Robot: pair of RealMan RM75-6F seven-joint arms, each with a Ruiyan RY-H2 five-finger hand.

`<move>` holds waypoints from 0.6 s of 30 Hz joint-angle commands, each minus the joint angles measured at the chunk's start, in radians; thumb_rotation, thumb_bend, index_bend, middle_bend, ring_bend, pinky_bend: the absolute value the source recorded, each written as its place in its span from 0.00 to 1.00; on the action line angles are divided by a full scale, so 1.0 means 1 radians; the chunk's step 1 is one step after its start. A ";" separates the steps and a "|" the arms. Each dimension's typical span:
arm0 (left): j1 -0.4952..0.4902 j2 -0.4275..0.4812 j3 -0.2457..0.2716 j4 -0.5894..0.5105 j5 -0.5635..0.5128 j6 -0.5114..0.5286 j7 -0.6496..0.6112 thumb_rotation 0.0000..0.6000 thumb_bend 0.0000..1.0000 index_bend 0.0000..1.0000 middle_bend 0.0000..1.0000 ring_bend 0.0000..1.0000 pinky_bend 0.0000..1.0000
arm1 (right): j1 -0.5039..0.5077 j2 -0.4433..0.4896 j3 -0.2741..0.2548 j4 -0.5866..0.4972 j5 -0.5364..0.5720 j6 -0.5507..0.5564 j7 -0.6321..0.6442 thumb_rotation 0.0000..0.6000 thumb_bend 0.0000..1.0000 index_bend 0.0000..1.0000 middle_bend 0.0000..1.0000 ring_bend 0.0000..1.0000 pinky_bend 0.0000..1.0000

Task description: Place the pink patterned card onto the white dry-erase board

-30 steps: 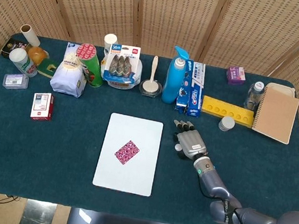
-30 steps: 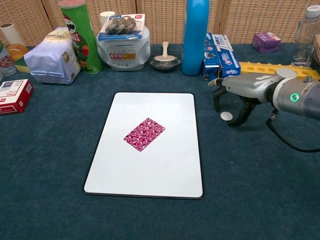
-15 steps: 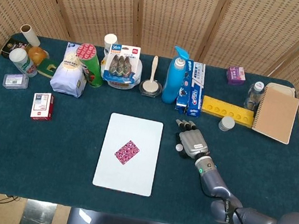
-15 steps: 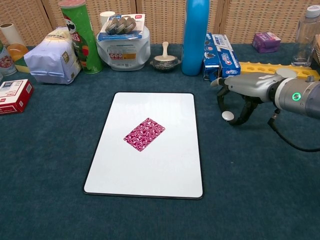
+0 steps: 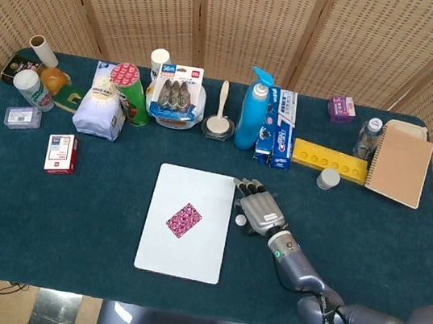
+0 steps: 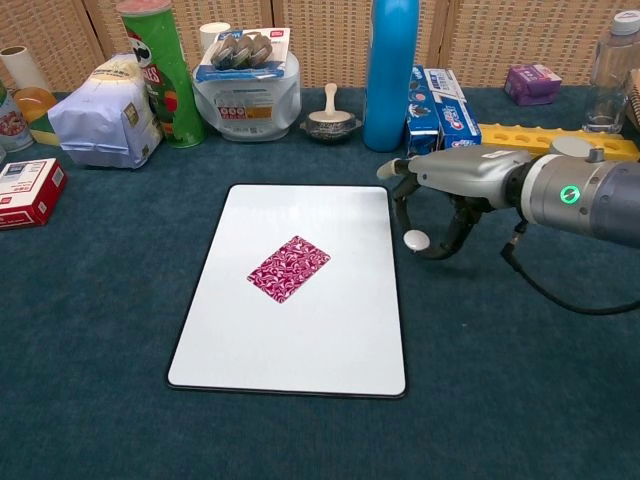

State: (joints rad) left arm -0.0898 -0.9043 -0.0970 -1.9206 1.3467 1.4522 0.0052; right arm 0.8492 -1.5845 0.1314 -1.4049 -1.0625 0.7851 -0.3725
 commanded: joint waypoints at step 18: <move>0.011 0.030 0.015 0.021 0.046 0.000 -0.095 1.00 0.12 0.00 0.00 0.00 0.09 | 0.162 -0.185 0.075 -0.119 0.321 0.130 -0.339 1.00 0.36 0.50 0.04 0.00 0.02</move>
State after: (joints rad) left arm -0.0790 -0.8770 -0.0835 -1.9017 1.3898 1.4533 -0.0846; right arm 0.9979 -1.7544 0.2008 -1.5278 -0.7565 0.9027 -0.6955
